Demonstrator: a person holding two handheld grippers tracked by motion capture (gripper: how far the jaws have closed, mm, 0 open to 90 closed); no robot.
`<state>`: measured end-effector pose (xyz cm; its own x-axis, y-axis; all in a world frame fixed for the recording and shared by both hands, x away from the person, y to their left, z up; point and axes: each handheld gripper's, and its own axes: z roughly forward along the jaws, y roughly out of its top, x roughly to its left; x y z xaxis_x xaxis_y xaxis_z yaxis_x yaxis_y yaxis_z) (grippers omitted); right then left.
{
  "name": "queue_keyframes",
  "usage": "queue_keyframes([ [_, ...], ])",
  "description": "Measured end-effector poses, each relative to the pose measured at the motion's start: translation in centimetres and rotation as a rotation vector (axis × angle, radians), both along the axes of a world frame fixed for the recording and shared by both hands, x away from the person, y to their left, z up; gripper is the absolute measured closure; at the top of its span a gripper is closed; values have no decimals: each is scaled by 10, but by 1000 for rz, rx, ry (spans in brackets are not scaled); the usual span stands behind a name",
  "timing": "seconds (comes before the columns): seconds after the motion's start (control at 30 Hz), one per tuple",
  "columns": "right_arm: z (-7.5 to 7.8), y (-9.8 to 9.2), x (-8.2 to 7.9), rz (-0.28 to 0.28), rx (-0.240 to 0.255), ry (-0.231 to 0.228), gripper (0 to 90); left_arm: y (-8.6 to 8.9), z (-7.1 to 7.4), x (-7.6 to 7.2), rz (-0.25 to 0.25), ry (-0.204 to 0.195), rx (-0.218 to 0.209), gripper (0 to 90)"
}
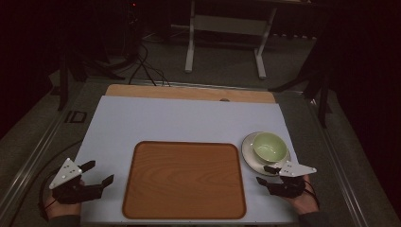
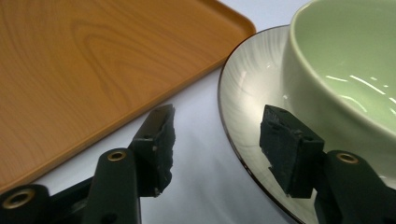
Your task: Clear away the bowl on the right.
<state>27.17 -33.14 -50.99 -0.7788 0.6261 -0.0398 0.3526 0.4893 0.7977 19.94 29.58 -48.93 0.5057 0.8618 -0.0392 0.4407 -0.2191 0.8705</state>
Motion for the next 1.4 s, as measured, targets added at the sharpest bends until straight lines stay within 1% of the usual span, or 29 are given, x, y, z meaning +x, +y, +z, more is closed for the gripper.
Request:
queue_keyframes([
  [0.17, 2, -3, 0, -8, 10, -6, 434, -1, 1, 0, -15, -15, 6, 149],
  [0.33, 4, 0, 1, -1, 7, -7, 426, -1, -1, 3, -30, -9, 1, 150],
  [0.37, 5, 2, 3, 4, 2, -6, 426, -2, -2, 4, -40, 6, 2, 151],
  [0.4, 6, 3, 4, 6, 1, -6, 426, -2, -2, 4, -40, 6, 2, 150],
  [0.43, 7, 5, 6, 10, 1, -5, 428, -4, -4, 6, -42, 21, 11, 151],
  [0.53, 12, 9, 10, 34, -11, -12, 433, -5, -5, 7, -45, 22, 13, 151],
  [0.57, 12, 9, 10, 34, -11, -12, 433, -5, -5, 6, -45, 20, 15, 151],
  [0.6, 14, 13, 13, 45, -16, -13, 437, -5, -4, 6, -44, 18, 17, 151],
  [0.7, 17, 18, 17, 58, -15, -18, 440, -3, -3, 4, -33, 4, 9, 151],
  [0.93, 22, 24, 25, 72, -11, -29, 445, -2, -3, 4, -32, -7, 4, 154],
  [1.03, 27, 27, 31, 78, -3, -38, 449, -2, -3, 4, -30, -9, 3, 154],
  [1.2, 35, 28, 39, 79, -5, -59, 450, -1, -2, 3, -22, -14, -1, 154],
  [1.37, 41, 27, 45, 74, -7, -73, 452, -1, -3, 4, -28, -6, 1, 154],
  [1.4, 44, 25, 49, 70, -9, -76, 452, -1, -3, 4, -29, -6, 1, 154],
])
